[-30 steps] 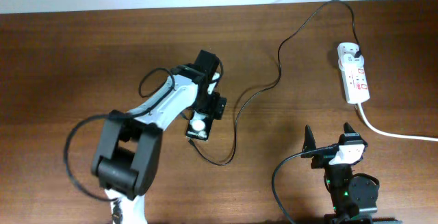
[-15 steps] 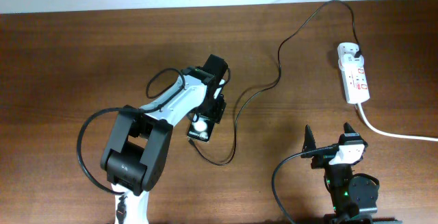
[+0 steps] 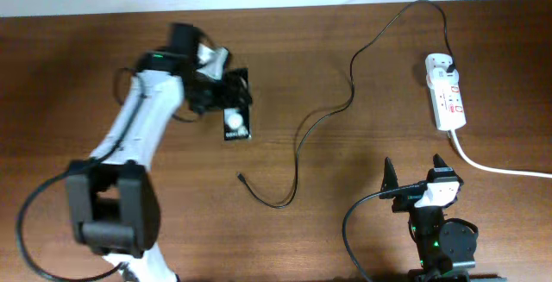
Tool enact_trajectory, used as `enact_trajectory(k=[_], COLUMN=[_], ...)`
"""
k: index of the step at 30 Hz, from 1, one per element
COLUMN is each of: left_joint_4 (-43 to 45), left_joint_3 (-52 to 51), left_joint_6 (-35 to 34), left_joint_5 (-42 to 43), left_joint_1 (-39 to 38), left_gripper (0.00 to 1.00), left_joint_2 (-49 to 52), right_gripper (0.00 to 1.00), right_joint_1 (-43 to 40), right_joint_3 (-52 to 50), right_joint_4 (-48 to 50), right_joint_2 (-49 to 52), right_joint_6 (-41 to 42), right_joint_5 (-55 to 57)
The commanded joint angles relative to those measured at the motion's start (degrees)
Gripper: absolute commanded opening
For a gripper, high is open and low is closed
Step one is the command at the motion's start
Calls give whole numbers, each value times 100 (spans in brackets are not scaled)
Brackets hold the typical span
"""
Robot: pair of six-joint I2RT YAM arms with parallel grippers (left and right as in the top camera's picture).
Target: Plug charger to phone and switch on socket
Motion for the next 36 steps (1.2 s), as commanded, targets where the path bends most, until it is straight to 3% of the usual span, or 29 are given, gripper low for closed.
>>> enact_trajectory(k=[1, 4, 7, 10, 17, 23, 26, 28, 32, 35, 36], left_joint_4=[-2, 393, 1685, 2321, 2406, 2406, 2415, 2420, 2417, 2420, 2420], left_joint_3=[-173, -868, -1779, -2179, -2179, -2179, -2179, -2179, -2179, -2179, -2179], left_joint_6=[588, 920, 911, 647, 656, 658, 658, 658, 656, 656, 656], left_joint_5=[2409, 2791, 2929, 3119, 3698, 3676, 3676, 3676, 3679, 3679, 3679], left_joint_1=[643, 763, 763, 763, 763, 763, 763, 763, 763, 763, 763], left_gripper=[61, 61, 62, 64, 64, 64, 64, 64, 64, 64, 64], left_joint_2=[-103, -103, -94, -48, -48, -48, -48, -48, -48, -48, -48], right_gripper=[98, 99, 99, 99, 99, 99, 99, 99, 99, 99, 99], right_joint_1=[26, 26, 26, 26, 26, 31, 24, 24, 24, 26, 26], right_joint_3=[-28, -28, -28, -28, -28, -26, 293, 988, 2905, 4481, 5342], right_joint_4=[-33, -33, -33, -33, -22, 385, 7, -577, -1390, -2551, -3348], right_joint_2=[-39, -39, -39, -39, -39, -37, -17, 140, 1368, 2704, 3491], right_joint_6=[-37, -37, -37, -37, -37, 166, 791, 789, 787, 787, 787], right_joint_5=[68, 68, 68, 68, 50, -1690, -1729, -1488, -1626, -1805, -2004])
